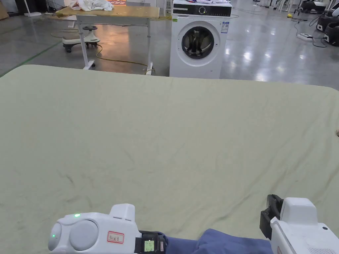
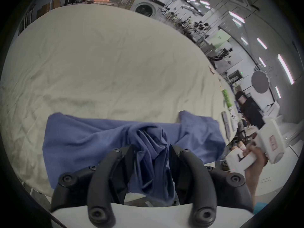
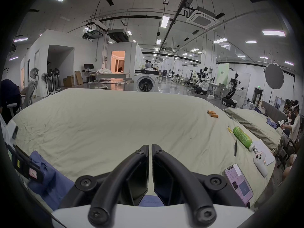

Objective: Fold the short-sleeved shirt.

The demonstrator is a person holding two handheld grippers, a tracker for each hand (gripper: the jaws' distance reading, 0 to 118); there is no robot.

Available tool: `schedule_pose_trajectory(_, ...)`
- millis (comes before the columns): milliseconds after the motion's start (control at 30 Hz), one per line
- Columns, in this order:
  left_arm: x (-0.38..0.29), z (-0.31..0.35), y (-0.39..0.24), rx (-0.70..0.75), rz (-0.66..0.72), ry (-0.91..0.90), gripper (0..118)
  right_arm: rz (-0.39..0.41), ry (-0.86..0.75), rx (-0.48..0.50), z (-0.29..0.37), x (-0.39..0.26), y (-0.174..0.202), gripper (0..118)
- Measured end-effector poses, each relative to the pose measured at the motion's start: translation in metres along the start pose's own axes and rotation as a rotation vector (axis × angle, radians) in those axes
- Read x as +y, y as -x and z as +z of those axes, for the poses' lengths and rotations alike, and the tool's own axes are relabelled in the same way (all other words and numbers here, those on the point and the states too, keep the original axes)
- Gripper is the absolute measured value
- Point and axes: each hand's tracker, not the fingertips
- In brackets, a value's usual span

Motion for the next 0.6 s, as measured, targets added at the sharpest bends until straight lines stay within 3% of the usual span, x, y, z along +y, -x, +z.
schedule_pose_trajectory(133,0.009,0.015,0.003,-0.032,0.003,-0.058,38,-0.002,0.002,-0.008,0.002,0.0,-0.003,2)
schedule_pose_trajectory(200,0.011,0.012,0.007,0.007,0.001,-0.062,21,-0.002,0.001,-0.012,0.003,0.0,-0.005,2)
schedule_pose_trajectory(300,0.004,-0.001,0.009,0.109,-0.086,-0.014,11,-0.002,0.001,-0.018,0.003,0.0,-0.007,2)
schedule_pose_trajectory(433,-0.01,-0.032,0.012,0.059,-0.087,0.091,9,0.002,0.006,-0.019,0.002,-0.002,-0.008,2)
schedule_pose_trajectory(600,-0.026,-0.054,0.005,0.022,-0.122,0.058,8,-0.014,0.021,-0.012,0.0,-0.006,-0.006,2)
